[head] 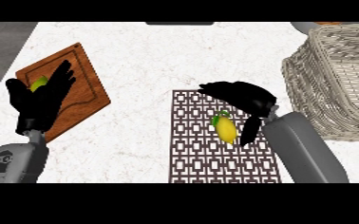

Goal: Pick the lemon from the placemat and place it in the basket

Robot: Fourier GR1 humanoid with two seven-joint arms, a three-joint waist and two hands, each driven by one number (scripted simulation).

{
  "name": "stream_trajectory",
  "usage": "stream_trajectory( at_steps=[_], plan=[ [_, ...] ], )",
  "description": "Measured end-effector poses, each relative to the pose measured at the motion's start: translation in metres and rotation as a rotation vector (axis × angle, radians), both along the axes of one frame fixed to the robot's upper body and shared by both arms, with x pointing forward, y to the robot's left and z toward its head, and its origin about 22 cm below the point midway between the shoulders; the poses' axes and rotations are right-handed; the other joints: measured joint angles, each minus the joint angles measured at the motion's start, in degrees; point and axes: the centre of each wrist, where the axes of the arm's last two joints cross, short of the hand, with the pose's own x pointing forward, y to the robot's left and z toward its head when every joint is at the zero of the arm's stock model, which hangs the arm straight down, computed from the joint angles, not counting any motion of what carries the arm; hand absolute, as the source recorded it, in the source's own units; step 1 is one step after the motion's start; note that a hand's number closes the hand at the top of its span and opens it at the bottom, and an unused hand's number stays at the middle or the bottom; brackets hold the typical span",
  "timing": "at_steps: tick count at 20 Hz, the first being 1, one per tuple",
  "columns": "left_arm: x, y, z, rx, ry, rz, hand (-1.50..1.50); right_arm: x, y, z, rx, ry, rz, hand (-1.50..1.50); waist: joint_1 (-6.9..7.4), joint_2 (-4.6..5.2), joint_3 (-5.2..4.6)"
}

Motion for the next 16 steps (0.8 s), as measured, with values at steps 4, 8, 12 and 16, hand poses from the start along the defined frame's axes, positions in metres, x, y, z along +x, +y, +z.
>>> stream_trajectory(
  at_steps=[4,8,12,16],
  plan=[
    [-0.001,-0.001,-0.001,0.004,0.002,-0.004,0.00,0.002,-0.011,-0.003,0.019,0.011,0.010,-1.50,-0.06,-0.03,-0.01],
    [0.002,-0.003,0.002,0.005,0.005,0.001,0.00,0.001,-0.019,-0.005,0.036,0.041,0.040,-1.50,-0.12,-0.04,-0.01],
    [0.000,0.000,0.009,0.001,0.005,-0.001,0.00,-0.005,-0.018,-0.009,0.041,0.048,0.068,-1.50,-0.09,-0.06,-0.01],
    [-0.005,-0.001,0.002,0.001,0.000,0.003,0.00,-0.013,-0.017,-0.016,0.019,0.025,0.070,-1.50,-0.10,-0.07,-0.01]
  ],
)
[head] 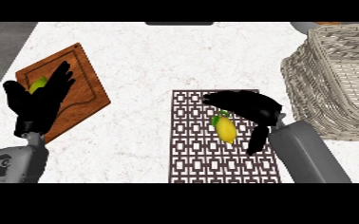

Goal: Pick the lemon from the placemat and place it in the basket

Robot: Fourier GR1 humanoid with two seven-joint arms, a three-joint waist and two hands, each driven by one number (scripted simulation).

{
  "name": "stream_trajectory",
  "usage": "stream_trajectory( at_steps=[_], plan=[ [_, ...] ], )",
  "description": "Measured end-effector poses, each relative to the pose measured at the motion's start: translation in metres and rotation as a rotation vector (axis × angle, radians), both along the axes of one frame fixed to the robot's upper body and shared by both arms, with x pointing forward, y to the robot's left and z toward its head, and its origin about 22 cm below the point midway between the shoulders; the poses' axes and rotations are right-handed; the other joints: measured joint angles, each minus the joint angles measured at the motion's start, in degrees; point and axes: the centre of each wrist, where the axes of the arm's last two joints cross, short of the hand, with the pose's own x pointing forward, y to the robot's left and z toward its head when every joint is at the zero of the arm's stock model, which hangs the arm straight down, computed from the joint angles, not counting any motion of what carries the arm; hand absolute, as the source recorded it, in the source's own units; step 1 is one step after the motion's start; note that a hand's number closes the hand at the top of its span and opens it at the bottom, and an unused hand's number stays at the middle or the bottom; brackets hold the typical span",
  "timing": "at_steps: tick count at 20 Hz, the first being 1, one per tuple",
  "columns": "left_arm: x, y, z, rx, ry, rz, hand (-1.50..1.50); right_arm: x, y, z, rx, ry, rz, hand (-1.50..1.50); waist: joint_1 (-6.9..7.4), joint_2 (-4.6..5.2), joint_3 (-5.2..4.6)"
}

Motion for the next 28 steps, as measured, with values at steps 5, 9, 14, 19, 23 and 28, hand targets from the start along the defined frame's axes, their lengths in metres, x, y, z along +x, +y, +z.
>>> stream_trajectory(
  at_steps=[5,9,14,19,23,28],
  plan=[
    [-0.001,0.000,0.005,0.002,0.006,0.002,0.00,-0.002,0.001,-0.013,-0.033,-0.026,-0.019,-1.50,0.04,0.00,-0.01],
    [-0.002,-0.003,0.006,0.002,0.007,0.002,0.00,-0.007,0.005,-0.020,-0.057,-0.048,-0.023,1.50,0.01,0.02,0.01],
    [0.005,-0.007,0.001,-0.007,0.008,-0.003,0.00,-0.007,0.015,-0.028,-0.130,-0.099,0.049,1.50,0.00,-0.04,-0.11],
    [0.003,-0.006,0.005,-0.002,0.005,-0.007,0.00,-0.004,0.028,-0.032,-0.144,-0.129,0.071,1.50,0.03,-0.32,-0.34],
    [0.006,-0.001,0.005,0.005,-0.001,0.000,0.00,-0.005,0.023,-0.035,-0.155,-0.144,0.095,1.50,-0.05,-0.42,-0.44],
    [-0.005,0.007,-0.003,0.000,0.020,0.032,0.00,-0.046,0.012,-0.048,-0.140,-0.159,-0.014,1.50,-1.79,-1.22,-0.67]
  ],
)
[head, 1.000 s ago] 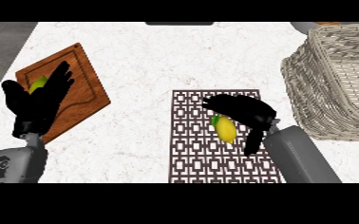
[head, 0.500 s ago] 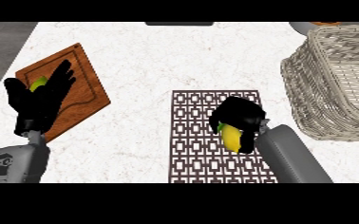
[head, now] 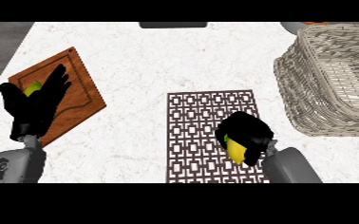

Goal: Pick the lemon from the placemat and place it in the basket

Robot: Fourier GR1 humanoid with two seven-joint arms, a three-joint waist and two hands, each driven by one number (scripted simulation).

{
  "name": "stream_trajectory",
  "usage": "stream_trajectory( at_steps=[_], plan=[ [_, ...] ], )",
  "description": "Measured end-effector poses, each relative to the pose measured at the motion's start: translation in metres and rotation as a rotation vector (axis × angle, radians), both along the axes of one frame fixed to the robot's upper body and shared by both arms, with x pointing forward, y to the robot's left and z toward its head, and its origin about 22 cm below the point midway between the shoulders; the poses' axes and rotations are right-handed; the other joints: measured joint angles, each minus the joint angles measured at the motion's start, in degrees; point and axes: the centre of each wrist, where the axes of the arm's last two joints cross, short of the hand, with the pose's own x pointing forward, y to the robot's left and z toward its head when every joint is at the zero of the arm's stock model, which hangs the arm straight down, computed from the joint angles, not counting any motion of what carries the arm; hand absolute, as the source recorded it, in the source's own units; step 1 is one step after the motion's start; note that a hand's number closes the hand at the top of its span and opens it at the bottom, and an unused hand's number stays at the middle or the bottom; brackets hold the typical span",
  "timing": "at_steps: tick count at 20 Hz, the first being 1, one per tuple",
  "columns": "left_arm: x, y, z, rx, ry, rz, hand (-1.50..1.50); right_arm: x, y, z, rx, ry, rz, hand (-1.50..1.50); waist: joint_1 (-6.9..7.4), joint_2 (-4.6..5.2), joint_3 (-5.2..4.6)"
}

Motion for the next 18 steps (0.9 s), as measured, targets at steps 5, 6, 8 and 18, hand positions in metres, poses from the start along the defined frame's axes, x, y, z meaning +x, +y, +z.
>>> stream_trajectory(
  at_steps=[5,6,8,18],
  plan=[
    [-0.010,0.016,-0.004,0.004,0.015,0.056,0.00,-0.064,-0.025,-0.018,0.102,0.004,-0.197,1.50,-3.34,-0.98,-0.06],
    [-0.010,0.018,-0.004,0.006,0.014,0.065,0.00,-0.079,-0.028,-0.019,0.130,0.016,-0.222,1.50,-3.71,-0.94,-0.02],
    [-0.010,0.020,-0.002,0.007,0.009,0.074,0.00,-0.107,-0.029,-0.021,0.221,0.056,-0.264,1.50,-4.12,-0.71,0.03],
    [-0.013,0.021,0.000,0.006,0.003,0.061,0.00,-0.215,-0.040,0.050,0.688,0.020,-0.360,1.50,-3.44,0.20,0.49]
  ],
)
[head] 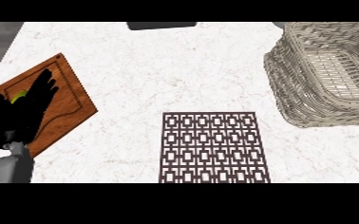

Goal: Pick the lemon from the placemat and place it in the basket

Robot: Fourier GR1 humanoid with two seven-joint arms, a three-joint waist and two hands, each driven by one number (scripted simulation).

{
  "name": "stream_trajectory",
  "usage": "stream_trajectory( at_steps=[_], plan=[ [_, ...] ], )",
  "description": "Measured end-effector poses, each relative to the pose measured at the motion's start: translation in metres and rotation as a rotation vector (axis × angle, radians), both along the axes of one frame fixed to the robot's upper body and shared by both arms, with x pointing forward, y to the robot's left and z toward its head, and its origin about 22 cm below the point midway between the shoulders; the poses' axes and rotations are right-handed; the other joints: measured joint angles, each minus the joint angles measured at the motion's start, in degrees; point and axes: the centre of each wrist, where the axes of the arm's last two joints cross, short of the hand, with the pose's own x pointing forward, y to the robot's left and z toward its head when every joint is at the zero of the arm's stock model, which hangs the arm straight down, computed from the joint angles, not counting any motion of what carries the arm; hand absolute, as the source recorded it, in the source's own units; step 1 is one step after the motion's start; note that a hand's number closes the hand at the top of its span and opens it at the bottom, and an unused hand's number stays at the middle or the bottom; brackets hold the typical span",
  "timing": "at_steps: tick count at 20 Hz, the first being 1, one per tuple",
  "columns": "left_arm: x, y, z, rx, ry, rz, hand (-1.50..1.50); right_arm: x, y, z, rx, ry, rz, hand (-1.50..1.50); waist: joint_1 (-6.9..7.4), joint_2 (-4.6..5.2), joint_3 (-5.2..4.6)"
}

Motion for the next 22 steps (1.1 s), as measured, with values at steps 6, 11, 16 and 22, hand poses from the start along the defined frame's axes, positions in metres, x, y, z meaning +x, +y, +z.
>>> stream_trajectory(
  at_steps=[6,11,16,22],
  plan=[
    [0.005,-0.006,0.002,-0.001,-0.011,-0.025,0.00,-0.034,-0.014,0.036,0.041,-0.007,-0.145,1.50,1.42,0.50,0.01],
    [0.008,-0.012,0.003,0.000,-0.016,-0.047,0.00,-0.038,-0.018,0.040,0.040,-0.013,-0.250,1.50,2.85,0.89,-0.02],
    [0.014,-0.020,0.008,-0.004,-0.021,-0.072,0.00,-0.030,-0.019,0.044,0.061,-0.044,-0.343,1.50,4.01,1.22,-0.06],
    [0.016,-0.027,0.010,0.003,-0.024,-0.097,0.00,-0.008,-0.023,0.050,0.083,-0.100,-0.467,1.50,5.36,1.58,-0.12]
  ],
)
